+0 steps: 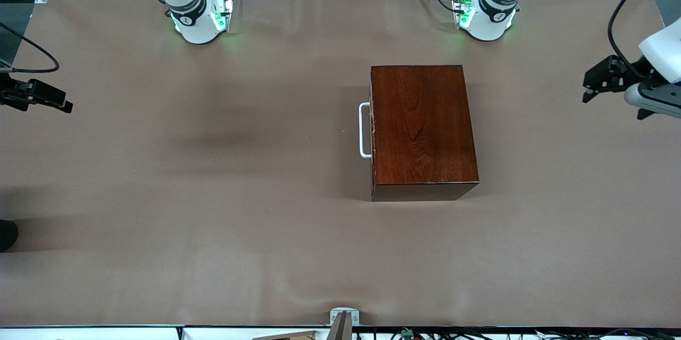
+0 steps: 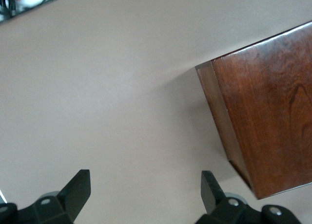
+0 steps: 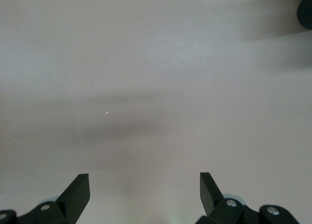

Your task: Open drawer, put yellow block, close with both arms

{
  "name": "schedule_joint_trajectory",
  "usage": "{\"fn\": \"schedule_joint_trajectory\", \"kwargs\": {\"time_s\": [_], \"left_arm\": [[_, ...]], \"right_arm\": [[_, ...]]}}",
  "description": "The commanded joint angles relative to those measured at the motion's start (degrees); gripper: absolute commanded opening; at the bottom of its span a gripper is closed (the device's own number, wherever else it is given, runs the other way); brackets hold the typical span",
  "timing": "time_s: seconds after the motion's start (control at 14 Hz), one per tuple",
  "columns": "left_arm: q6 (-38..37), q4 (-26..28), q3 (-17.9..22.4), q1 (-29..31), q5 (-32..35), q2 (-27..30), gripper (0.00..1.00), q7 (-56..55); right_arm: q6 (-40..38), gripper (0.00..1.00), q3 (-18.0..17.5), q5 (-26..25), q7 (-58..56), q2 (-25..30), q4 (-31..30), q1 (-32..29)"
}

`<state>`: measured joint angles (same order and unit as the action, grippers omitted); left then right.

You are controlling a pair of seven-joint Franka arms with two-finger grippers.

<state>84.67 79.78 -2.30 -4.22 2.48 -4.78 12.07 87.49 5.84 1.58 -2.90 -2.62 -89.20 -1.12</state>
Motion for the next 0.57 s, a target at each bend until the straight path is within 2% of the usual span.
{"fn": "schedule_joint_trajectory", "kwargs": {"time_s": [0.0,0.07,0.5], "left_arm": [[2.68,8.35,1.86,-2.37,-0.81,5.83,1.00,-7.75],[3.30,9.59,1.86,-2.37,-0.81,6.71,1.00,-8.20],[3.22,9.25,1.86,-1.67,-1.78,7.51,1.00,-11.20]], "right_arm": [[-0.04,1.00,-0.40,0.26,-0.27,-0.02,0.17,-0.55],[-0.04,1.00,-0.40,0.26,-0.27,-0.02,0.17,-0.46],[-0.04,1.00,-0.40,0.18,-0.35,-0.02,0.17,-0.37]]}}
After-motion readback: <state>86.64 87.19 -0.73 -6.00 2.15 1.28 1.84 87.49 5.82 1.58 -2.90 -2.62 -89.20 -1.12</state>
